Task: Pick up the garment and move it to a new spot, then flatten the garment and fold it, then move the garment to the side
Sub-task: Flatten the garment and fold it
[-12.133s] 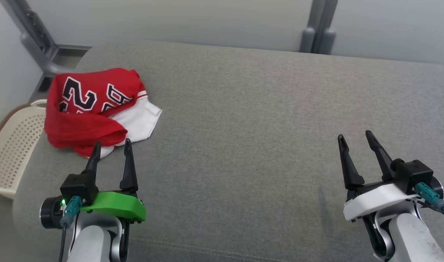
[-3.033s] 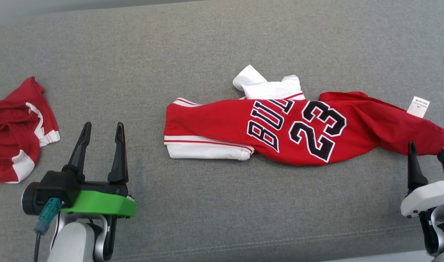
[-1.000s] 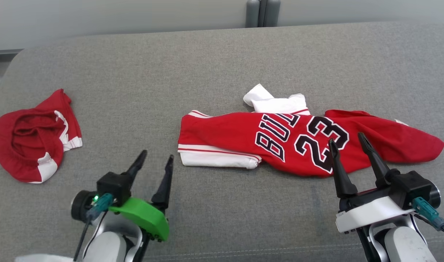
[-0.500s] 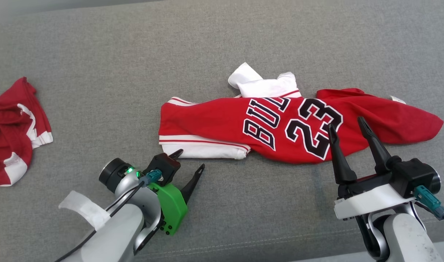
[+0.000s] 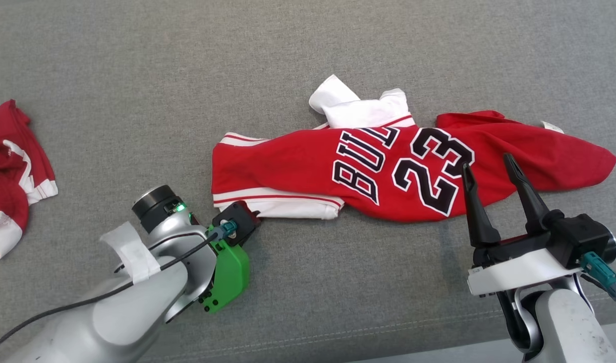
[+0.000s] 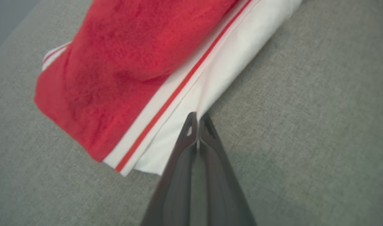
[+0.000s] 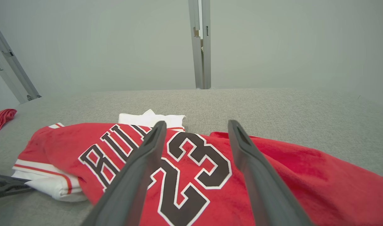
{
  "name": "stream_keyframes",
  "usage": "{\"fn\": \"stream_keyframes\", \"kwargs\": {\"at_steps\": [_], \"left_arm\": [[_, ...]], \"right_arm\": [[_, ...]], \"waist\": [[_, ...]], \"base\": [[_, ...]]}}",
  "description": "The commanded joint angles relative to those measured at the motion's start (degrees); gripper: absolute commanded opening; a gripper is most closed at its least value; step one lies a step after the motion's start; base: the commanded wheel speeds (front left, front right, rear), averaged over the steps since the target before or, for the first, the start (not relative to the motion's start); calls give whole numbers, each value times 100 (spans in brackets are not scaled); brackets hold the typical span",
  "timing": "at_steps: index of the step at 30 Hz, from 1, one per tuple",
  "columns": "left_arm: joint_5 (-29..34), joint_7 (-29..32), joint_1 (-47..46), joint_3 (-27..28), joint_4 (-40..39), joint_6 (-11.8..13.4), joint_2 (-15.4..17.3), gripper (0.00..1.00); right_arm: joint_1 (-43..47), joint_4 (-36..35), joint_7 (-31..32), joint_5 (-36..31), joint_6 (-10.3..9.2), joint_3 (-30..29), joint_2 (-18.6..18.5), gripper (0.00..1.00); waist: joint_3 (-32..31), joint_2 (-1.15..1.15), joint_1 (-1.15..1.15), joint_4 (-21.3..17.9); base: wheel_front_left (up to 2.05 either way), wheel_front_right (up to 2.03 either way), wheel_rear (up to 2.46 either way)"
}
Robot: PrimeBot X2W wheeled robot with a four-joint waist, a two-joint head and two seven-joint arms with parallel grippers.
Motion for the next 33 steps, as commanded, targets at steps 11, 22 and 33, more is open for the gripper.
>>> {"fn": "stream_keyframes", "kwargs": {"at_steps": [11,22,33], "left_arm": [[182,2329,-426,-855,-3691,12,1491,0],[-807,3619,-1723,-870,-5121,11,2400,0],[-1378,2465,-1815,-870,-2984,11,2077,0]], "right_arm": [[-72,80,-58,33,-8,-67,11,100],[-317,155,-83,146,-8,-30,6,100],[-453,284,-94,259,-8,-14,42,100]], "waist": [[2,0,0,62],[242,0,0,27],[410,0,0,-162]], "base": [[0,0,0],[0,0,0],[0,0,0]]}}
